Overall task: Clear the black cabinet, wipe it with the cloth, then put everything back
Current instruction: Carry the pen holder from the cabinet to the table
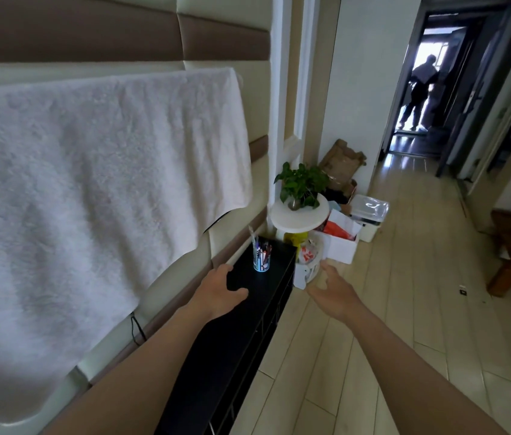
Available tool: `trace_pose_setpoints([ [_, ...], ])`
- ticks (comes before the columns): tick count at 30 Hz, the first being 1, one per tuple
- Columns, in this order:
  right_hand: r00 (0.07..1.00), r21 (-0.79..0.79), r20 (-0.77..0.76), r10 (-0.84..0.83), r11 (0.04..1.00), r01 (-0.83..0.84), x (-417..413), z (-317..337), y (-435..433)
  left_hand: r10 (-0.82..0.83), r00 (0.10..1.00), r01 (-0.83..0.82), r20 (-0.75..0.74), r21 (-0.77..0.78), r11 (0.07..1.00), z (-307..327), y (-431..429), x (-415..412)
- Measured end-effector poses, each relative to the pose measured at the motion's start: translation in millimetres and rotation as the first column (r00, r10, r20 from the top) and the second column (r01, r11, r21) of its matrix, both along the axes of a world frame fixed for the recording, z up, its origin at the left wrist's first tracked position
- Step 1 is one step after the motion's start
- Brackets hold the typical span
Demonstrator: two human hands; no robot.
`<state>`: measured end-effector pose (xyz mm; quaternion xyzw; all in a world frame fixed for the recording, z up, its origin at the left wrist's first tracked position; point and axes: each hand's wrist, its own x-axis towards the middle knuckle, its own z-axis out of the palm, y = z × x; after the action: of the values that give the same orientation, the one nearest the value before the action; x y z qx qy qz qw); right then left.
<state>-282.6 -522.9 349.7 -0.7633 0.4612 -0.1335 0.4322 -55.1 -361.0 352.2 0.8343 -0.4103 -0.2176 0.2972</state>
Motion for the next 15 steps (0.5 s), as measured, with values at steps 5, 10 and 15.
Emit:
trace_pose_setpoints([
  [5, 1.0, 0.067, -0.023, -0.009, 0.998, 0.011, 32, -29, -61, 0.014, 0.999, -0.012, -0.053, 0.031, 0.999, -22, -59, 27],
  [10, 0.998, 0.102, -0.047, 0.031, 0.994, -0.027, 90, -70, -163, 0.057, 0.992, -0.052, -0.115, 0.049, 0.997, -57, -156, 68],
  [15, 0.998, 0.227, -0.054, 0.034, 0.974, -0.021, 172, -137, -282, 0.16, 0.957, -0.138, -0.242, 0.106, 0.985, -121, -279, 126],
])
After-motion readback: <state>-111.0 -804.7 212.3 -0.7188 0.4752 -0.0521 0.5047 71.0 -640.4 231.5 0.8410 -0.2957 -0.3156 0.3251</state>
